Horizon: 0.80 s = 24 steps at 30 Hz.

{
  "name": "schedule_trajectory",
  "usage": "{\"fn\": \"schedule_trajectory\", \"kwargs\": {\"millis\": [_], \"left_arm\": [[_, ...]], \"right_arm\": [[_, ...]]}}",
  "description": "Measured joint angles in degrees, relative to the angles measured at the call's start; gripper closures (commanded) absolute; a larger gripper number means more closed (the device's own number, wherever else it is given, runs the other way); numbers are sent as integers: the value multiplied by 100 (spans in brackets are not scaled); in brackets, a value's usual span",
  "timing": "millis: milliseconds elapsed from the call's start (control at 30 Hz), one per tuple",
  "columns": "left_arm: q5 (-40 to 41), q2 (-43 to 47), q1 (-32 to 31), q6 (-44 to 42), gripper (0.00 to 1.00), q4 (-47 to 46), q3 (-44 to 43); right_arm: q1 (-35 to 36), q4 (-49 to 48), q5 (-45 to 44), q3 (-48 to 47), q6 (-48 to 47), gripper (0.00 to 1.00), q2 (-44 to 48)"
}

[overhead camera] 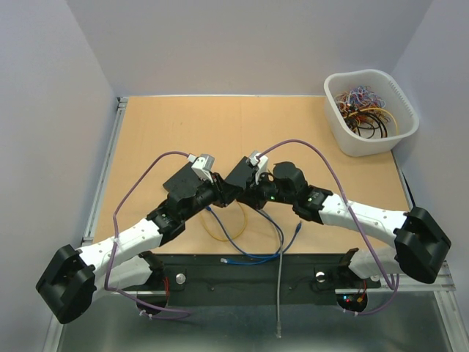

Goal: Insert the plug into the switch port

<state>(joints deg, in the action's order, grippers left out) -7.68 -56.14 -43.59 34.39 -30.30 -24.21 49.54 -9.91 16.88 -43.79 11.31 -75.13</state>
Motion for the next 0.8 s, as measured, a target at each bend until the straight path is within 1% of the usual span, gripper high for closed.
{"fn": "schedule_trajectory", "kwargs": {"millis": [33,133,167,200,233,267,333,433,533,567,667,700,800], "left_arm": [[15,0,-9,-7,100,2,-4],[55,0,-20,-2,100,9,-4],[57,0,-20,0,100,7,-4],[57,0,-20,-2,100,4,-4],[52,4,-22,0,100,-11,-4],[42,9,-22,0,100,-26,-4],[17,39,-22,-2,100,-76,2],[-37,120,-17,-2,100,-118,46],[-90,245,-20,-4,100,-127,52],[-96,282,-20,-4,100,-133,52],[-175,411,-17,-7,100,-155,52],[-212,457,-20,-7,100,-162,52],[-358,673,-20,-15,100,-190,63]], "right_arm": [[4,-2,-20,0,0,100,0],[9,0,-37,0,0,99,0],[13,2,-46,0,2,94,7],[15,4,-55,0,2,85,15],[17,7,-61,0,4,61,24],[22,9,-70,2,7,51,44],[31,13,-107,13,90,37,133],[42,-94,-144,109,131,32,496],[42,-278,-138,256,203,32,896],[42,-341,-129,293,216,33,992],[42,-501,-55,350,262,39,1088],[42,-525,-24,350,269,43,1073],[42,-570,61,350,332,47,986]]}}
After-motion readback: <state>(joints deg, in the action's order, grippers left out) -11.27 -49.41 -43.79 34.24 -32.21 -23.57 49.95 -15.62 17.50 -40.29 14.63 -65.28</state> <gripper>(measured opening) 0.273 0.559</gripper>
